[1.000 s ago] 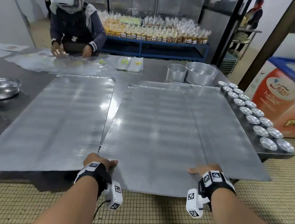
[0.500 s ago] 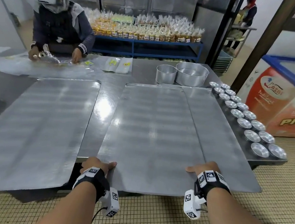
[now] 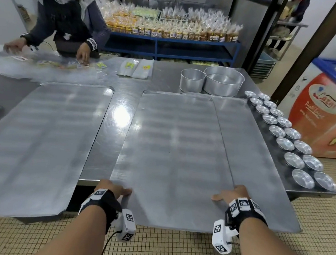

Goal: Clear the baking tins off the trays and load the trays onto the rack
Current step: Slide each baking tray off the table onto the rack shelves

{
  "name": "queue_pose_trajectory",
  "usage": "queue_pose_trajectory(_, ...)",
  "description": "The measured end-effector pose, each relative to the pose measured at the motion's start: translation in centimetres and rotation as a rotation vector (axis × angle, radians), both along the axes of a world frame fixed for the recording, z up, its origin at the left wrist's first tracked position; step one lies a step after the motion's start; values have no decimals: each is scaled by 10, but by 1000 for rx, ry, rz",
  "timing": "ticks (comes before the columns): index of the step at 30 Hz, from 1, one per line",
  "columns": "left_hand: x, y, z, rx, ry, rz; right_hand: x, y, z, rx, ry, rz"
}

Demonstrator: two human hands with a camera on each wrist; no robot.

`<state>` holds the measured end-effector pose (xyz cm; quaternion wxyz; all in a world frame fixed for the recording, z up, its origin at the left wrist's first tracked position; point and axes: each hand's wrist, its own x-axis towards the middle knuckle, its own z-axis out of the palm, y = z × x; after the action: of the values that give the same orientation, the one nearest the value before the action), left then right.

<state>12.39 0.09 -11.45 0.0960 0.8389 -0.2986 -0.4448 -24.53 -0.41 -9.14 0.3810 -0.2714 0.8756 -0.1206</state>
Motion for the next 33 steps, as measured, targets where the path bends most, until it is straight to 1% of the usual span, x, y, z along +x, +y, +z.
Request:
queue_pose_trajectory(4,1,2,3,-6,5,-36,3,-1,10,31,-18,-18)
queue_pose_trajectory(7,3,8,7,-9,60,-1,3,2,8,-1,-50,-3)
queue_pose_trajectory(10,11,14,7,-43,120,99,2,12,5,-65,-43,-7)
queue_pose_trajectory(13,18,23,11,-55,106,112,6,27,7,-94,-20,-9)
queue_pose_trajectory(23,47,68,21,-88,162,102,32,89,8,-146,-49,-90)
queue_pose_trajectory(28,64,91,13,-62,190,61,50,125,0,-133,-47,-146)
queue_pose_trajectory(33,69,102,0,-38,187,23,54,146,-7,-109,-58,-177)
